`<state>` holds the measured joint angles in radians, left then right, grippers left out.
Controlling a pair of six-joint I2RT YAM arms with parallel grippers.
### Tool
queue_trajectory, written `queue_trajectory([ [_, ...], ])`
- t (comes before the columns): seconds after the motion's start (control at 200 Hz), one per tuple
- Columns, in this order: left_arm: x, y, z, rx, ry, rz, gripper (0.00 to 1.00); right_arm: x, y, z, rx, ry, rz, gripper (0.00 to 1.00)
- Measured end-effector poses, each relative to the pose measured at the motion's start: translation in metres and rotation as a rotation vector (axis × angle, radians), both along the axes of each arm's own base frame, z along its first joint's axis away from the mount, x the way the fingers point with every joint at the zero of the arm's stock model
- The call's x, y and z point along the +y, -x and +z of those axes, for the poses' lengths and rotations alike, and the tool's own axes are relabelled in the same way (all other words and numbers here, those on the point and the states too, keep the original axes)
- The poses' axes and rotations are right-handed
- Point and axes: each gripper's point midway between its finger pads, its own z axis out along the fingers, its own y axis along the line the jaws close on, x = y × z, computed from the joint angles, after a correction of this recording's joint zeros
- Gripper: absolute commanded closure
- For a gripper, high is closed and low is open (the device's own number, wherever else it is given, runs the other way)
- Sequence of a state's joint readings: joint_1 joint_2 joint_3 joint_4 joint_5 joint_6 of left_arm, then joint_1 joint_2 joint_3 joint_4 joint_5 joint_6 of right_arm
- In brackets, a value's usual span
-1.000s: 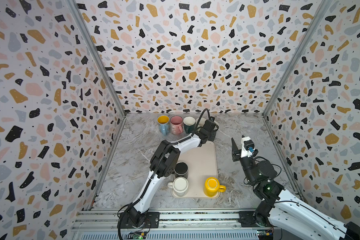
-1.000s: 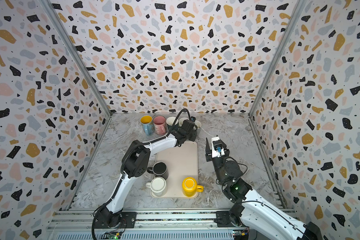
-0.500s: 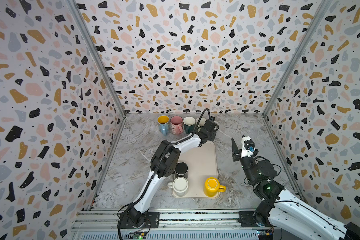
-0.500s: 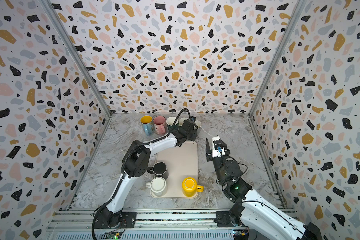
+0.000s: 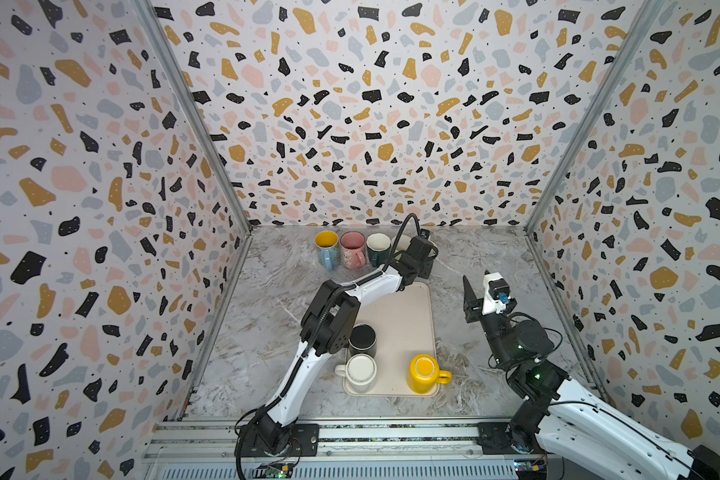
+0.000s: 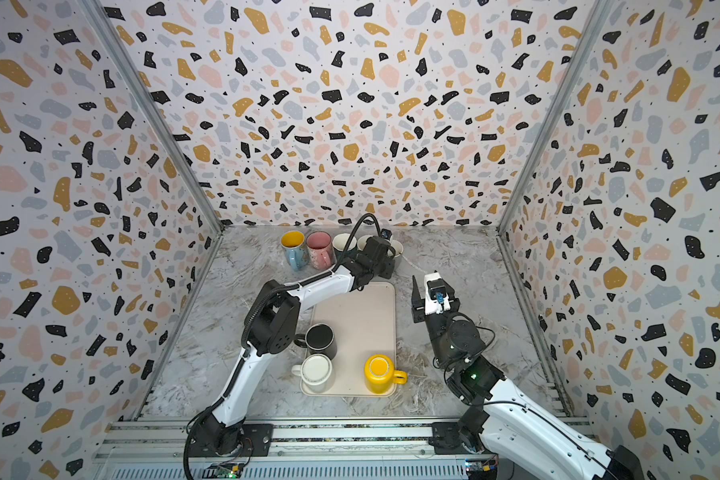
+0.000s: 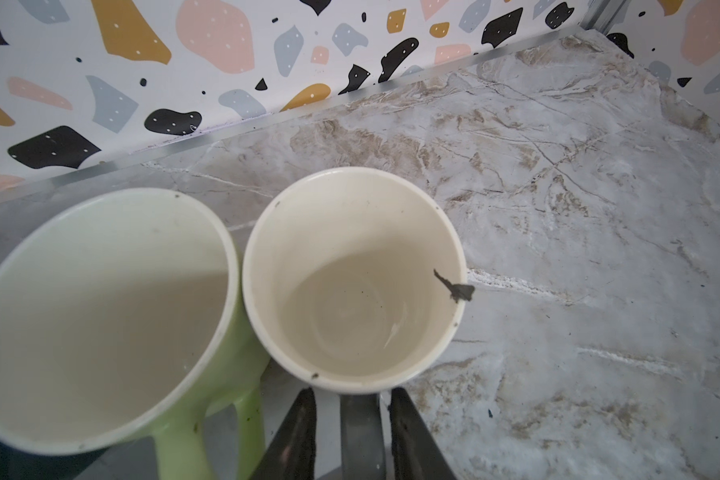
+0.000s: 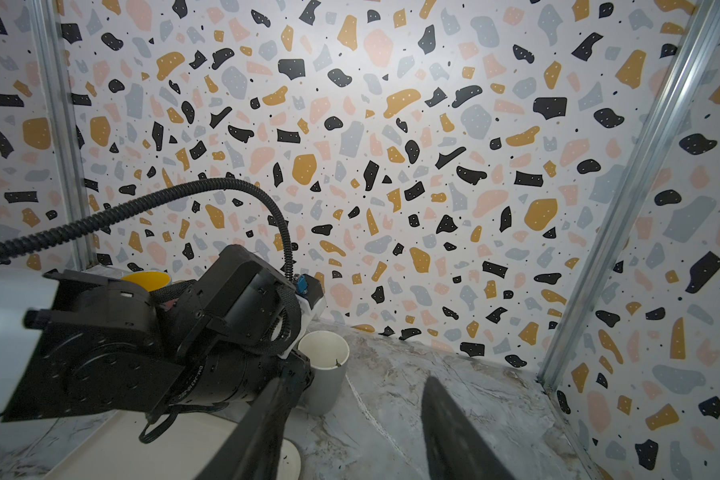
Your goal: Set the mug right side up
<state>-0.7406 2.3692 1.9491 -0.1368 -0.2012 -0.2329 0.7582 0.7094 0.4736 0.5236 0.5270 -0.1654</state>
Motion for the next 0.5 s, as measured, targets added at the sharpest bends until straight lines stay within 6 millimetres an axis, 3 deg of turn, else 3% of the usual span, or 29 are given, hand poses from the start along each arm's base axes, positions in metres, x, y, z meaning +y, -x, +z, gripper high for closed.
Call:
queue_trajectory([
  [0.255,0.004,0.009,0.012,0.008,0.020,-0.008,0.64,0.001,-0.001,-0.002,0.006,-0.004,0.004,0.46],
  [0.501,0.013,0.034,0.056,0.000,0.074,-0.049,0.64,0.006,-0.004,-0.008,0.026,-0.004,0.022,0.45],
])
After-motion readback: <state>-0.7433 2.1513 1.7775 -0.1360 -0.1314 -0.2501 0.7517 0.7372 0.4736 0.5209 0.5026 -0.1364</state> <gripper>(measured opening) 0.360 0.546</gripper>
